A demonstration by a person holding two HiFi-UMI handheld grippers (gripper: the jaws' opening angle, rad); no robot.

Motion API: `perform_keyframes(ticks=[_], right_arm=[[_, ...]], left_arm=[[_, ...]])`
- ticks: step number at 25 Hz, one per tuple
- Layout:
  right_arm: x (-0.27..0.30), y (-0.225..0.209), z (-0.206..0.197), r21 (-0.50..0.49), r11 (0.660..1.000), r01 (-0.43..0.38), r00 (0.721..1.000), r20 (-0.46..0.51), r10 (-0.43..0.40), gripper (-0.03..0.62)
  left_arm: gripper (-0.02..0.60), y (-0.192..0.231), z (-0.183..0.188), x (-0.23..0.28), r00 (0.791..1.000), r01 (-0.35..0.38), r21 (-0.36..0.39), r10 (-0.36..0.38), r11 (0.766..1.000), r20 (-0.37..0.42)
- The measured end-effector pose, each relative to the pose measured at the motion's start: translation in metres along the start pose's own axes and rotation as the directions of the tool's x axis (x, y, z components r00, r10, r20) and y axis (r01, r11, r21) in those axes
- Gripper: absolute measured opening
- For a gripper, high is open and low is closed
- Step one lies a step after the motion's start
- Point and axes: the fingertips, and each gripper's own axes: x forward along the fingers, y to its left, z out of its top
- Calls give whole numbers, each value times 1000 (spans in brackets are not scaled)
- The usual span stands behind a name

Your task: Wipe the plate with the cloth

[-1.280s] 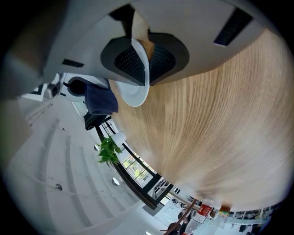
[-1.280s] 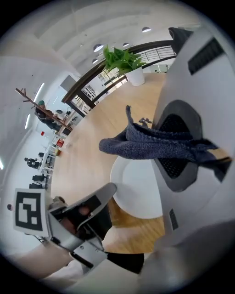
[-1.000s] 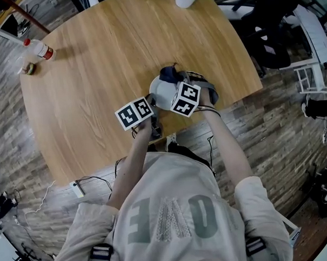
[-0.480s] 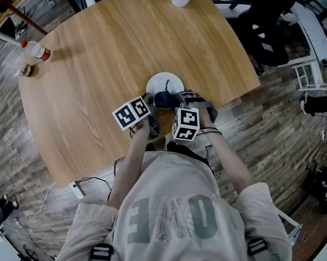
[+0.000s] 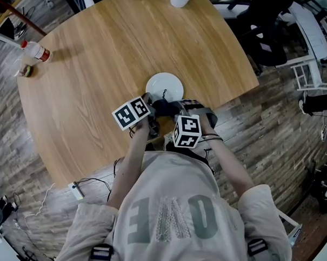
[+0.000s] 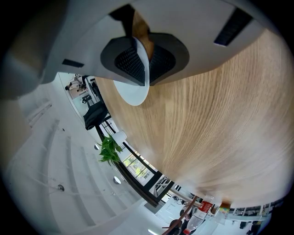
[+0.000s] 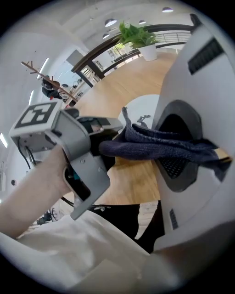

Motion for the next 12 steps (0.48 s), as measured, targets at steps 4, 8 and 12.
perform_keyframes(ticks=[4, 8, 12], right_arm=[[-2, -47, 4, 108, 991, 85, 996, 24, -88, 60], [10, -100, 6, 115, 979, 171, 985, -8, -171, 60], [30, -131, 12, 87, 978, 192, 981, -38, -189, 60]], left_arm=[[37, 1, 1, 1, 1000, 6, -18, -6, 1000, -8], [37, 1, 0, 0, 1000, 8, -29, -8, 1000, -5], [37, 0, 0, 2, 1000, 7, -35, -7, 999, -14]])
